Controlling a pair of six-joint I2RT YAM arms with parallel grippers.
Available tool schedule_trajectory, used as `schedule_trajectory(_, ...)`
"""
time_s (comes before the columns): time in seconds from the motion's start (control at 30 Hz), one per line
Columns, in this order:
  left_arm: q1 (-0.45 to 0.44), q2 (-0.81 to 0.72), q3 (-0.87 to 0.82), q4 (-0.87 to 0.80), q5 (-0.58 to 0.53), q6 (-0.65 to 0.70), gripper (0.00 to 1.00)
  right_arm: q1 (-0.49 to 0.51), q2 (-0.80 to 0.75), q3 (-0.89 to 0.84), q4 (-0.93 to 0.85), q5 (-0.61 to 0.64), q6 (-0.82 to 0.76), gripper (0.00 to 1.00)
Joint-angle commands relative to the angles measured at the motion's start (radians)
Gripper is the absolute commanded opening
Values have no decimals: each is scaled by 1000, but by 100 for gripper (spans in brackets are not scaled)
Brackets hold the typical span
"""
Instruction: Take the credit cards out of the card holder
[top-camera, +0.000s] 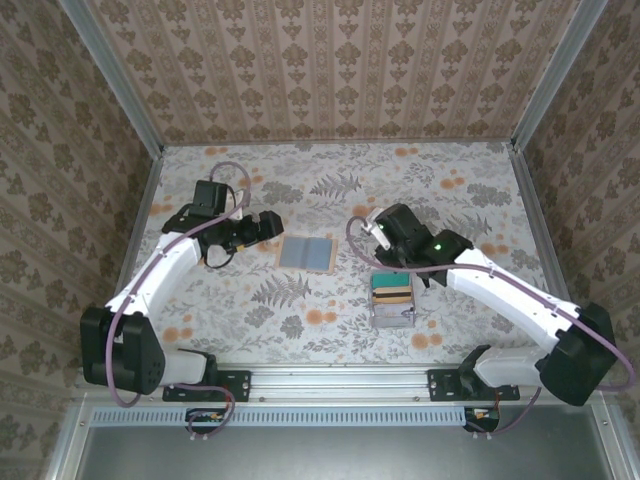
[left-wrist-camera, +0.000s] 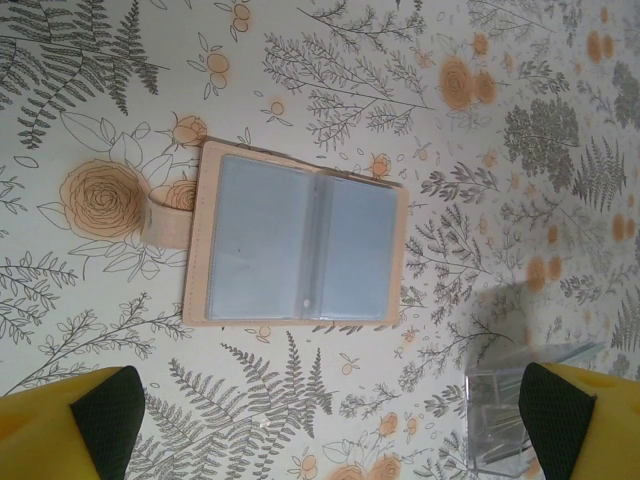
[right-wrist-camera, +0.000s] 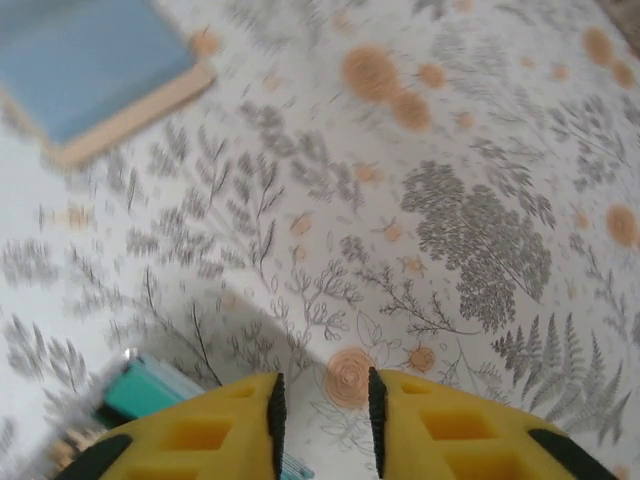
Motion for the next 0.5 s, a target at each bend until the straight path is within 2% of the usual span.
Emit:
schedule_trajectory(0.0, 12, 27, 51, -42, -35, 28, 100, -22, -68, -30, 105, 58, 220, 57)
schedule_trajectory(0.03, 15, 31, 54, -45, -46, 30, 100, -30, -85, -46, 131, 73, 258, 67)
schedule_trajectory(0.1, 22, 37, 63, -49, -63, 28, 100, -52, -116, -80, 178, 90, 323, 75)
schedule_trajectory(0.33, 31, 77, 109, -63, -132, 26, 100, -159, -153, -186, 293, 85, 447, 90)
schedule_trajectory(0.4, 33, 96, 117, -52, -121, 23, 100, -181, -141, -188, 303, 66, 452, 99)
schedule_trajectory(0.47, 30, 128, 134, -44, -79, 8, 100, -188, -123, -180, 306, 72, 460, 100)
